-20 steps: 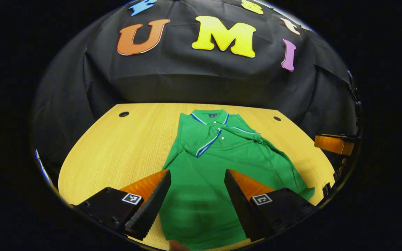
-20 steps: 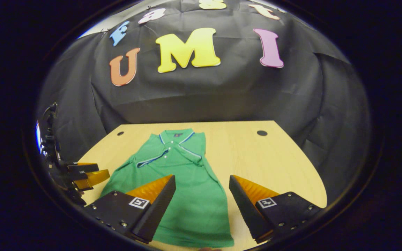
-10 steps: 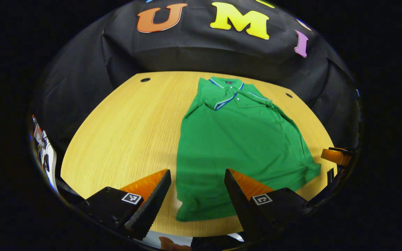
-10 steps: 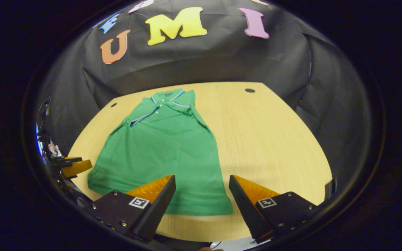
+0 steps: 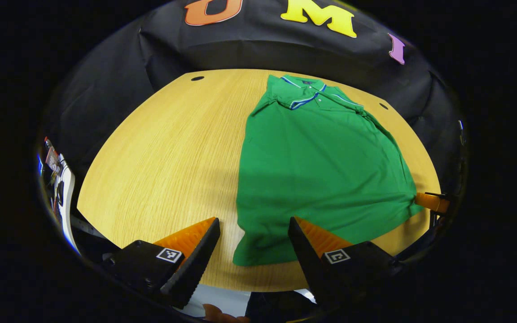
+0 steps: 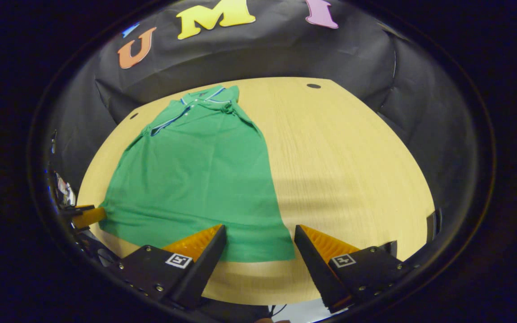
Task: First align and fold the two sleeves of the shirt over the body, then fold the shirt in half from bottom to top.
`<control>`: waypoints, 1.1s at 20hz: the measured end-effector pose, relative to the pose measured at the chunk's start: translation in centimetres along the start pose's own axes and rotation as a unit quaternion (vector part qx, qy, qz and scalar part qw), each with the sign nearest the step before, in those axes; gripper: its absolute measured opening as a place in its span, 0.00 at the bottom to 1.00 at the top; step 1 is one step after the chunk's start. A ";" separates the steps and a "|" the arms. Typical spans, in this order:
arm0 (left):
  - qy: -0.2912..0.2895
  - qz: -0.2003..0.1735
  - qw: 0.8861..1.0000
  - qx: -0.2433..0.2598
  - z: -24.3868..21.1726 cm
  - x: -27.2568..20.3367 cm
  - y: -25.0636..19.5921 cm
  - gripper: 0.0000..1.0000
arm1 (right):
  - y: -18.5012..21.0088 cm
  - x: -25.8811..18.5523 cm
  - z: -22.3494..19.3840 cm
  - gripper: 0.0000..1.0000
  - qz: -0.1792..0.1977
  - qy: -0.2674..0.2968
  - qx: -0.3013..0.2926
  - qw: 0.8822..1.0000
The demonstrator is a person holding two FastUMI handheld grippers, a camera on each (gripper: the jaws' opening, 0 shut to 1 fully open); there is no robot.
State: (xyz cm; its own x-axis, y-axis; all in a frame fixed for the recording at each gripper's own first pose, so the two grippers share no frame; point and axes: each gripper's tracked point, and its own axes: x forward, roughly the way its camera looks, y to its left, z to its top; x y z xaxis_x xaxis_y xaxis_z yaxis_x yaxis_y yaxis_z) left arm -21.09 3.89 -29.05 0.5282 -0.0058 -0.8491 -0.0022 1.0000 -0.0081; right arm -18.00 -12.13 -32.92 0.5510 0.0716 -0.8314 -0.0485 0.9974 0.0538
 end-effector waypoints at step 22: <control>0.049 -0.020 0.998 -0.017 0.5 1.0 -2.2 0.03 | 2.4 1.3 -0.3 0.01 0.004 0.048 0.011 0.999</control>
State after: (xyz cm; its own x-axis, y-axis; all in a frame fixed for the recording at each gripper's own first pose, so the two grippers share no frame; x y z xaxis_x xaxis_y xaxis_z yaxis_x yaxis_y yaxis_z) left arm -20.15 1.73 -29.62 0.4432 -0.0471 -0.8952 -0.0128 0.9982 -0.0589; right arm -17.62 -9.67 -34.03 0.4683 0.0788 -0.8800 -0.0337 0.9969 0.0713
